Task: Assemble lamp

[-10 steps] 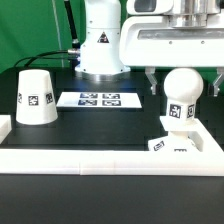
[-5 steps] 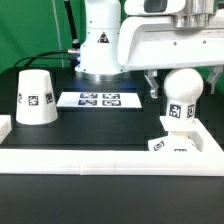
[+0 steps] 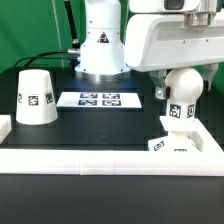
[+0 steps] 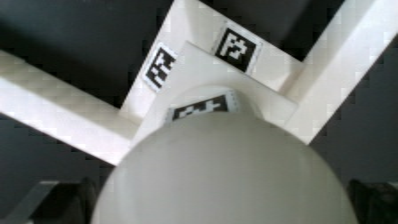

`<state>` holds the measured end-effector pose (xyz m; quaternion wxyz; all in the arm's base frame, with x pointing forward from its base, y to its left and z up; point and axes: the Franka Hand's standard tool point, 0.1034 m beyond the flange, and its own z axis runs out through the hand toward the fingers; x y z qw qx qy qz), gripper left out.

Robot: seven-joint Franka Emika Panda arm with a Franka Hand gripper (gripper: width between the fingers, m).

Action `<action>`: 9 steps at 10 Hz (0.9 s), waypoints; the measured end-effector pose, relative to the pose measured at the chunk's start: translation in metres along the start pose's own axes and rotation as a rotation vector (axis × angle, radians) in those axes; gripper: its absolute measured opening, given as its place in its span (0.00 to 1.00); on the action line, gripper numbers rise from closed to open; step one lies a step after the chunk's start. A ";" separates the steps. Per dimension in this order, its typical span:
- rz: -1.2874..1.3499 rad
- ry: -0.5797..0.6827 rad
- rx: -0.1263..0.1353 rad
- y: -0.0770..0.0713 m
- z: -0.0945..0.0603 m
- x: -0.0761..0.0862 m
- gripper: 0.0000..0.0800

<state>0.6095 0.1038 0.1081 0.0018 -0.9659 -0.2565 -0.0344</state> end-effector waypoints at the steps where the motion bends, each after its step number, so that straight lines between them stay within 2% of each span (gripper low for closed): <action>1: -0.080 -0.001 0.000 0.000 0.000 0.000 0.87; 6: -0.462 -0.021 -0.036 0.003 0.000 0.000 0.87; 8: -0.522 -0.023 -0.036 0.004 0.000 0.000 0.87; 9: -0.524 -0.023 -0.036 0.005 0.000 0.000 0.72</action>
Offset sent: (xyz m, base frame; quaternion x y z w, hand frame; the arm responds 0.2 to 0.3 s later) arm 0.0083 0.0113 0.0020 -0.0024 -0.0157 -0.2222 0.9749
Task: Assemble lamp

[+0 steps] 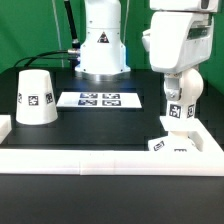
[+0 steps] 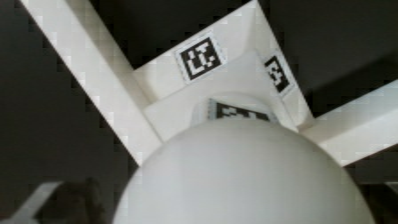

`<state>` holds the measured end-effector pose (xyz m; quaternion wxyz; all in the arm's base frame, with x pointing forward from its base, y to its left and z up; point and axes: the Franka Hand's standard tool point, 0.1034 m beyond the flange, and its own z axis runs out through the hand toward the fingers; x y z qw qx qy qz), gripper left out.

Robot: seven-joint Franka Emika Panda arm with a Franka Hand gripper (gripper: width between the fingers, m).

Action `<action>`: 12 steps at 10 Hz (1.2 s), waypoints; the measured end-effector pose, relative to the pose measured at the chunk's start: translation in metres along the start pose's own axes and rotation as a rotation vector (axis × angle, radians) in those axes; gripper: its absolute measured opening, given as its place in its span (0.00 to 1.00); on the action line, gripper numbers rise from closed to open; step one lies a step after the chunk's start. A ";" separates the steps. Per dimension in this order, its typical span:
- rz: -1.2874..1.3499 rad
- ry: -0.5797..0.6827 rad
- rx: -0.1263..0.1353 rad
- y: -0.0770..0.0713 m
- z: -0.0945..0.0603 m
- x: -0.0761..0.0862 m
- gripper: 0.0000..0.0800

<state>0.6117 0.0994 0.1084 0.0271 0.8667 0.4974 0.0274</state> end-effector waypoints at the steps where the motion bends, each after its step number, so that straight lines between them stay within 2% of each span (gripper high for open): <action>1: 0.003 0.000 0.000 0.000 0.000 0.000 0.72; 5: 0.093 0.001 0.001 0.000 0.000 0.000 0.72; 12: 0.780 0.013 -0.008 0.001 -0.001 -0.001 0.72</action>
Offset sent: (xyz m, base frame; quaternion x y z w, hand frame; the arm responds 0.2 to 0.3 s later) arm 0.0000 0.0000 0.0000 0.0000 0.0000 0.0000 1.0000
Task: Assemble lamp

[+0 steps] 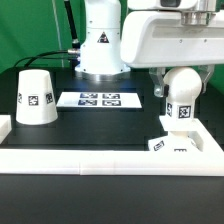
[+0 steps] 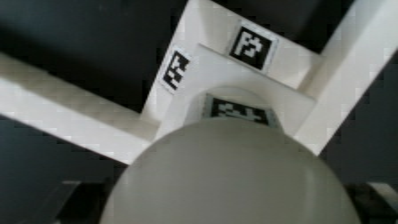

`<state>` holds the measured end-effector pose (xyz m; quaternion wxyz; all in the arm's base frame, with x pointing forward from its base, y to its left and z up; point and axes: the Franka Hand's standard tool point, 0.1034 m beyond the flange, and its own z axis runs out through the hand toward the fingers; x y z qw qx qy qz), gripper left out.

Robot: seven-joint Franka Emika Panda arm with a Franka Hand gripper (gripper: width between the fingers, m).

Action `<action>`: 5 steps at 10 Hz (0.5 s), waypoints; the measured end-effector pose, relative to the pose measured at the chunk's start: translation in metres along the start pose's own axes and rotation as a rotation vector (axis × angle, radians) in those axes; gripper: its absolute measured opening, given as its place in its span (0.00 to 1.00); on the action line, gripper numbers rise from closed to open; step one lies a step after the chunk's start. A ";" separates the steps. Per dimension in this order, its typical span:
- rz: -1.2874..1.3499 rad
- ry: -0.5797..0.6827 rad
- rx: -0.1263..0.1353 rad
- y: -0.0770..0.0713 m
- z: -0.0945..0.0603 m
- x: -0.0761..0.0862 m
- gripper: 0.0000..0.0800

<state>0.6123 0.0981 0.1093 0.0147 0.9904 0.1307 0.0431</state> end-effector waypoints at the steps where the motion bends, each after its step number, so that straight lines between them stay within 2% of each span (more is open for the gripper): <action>1: 0.089 0.000 -0.001 0.000 0.000 0.000 0.72; 5: 0.442 -0.015 -0.009 0.000 0.001 -0.003 0.72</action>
Offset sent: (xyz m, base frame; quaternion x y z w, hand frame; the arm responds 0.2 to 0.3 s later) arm -0.0041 0.0049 -0.0002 -0.0037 -0.0143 0.2488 0.9684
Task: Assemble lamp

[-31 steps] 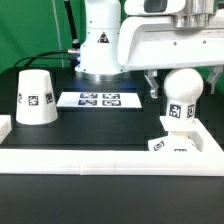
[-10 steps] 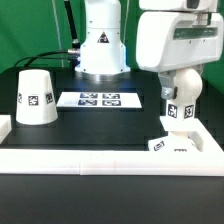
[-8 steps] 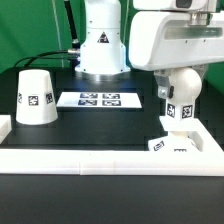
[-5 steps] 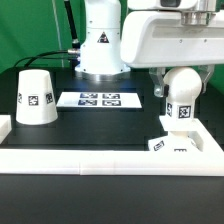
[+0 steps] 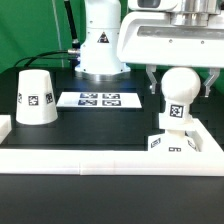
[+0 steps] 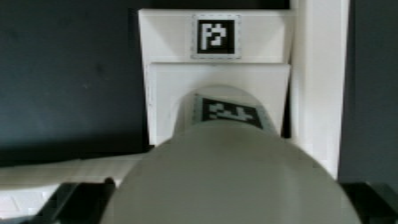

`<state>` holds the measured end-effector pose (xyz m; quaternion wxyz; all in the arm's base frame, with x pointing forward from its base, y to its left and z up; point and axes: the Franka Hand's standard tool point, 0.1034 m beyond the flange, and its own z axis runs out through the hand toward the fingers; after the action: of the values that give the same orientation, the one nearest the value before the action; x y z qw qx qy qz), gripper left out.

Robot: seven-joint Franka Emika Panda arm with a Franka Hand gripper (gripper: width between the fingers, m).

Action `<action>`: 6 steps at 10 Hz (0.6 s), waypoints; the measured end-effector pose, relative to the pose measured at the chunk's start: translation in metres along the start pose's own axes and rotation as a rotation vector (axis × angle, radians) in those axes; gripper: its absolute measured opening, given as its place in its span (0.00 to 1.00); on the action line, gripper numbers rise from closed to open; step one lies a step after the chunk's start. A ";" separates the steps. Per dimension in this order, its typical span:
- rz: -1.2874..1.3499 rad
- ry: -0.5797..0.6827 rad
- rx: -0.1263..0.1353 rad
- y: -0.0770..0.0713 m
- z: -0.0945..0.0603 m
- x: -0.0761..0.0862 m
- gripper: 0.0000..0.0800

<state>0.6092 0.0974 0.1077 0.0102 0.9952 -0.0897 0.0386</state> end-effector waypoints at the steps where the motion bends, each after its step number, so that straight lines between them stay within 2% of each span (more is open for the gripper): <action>1: 0.097 0.000 0.000 0.000 0.000 0.000 0.72; 5: 0.236 -0.001 0.000 0.000 0.000 0.000 0.72; 6: 0.217 -0.001 0.001 0.000 0.000 0.000 0.81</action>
Offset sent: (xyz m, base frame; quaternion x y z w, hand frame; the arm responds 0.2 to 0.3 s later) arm -0.0004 -0.0021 -0.0016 -0.0070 0.0146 0.1659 0.9860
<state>0.6093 0.0971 0.1081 0.0056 0.9796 -0.1971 0.0391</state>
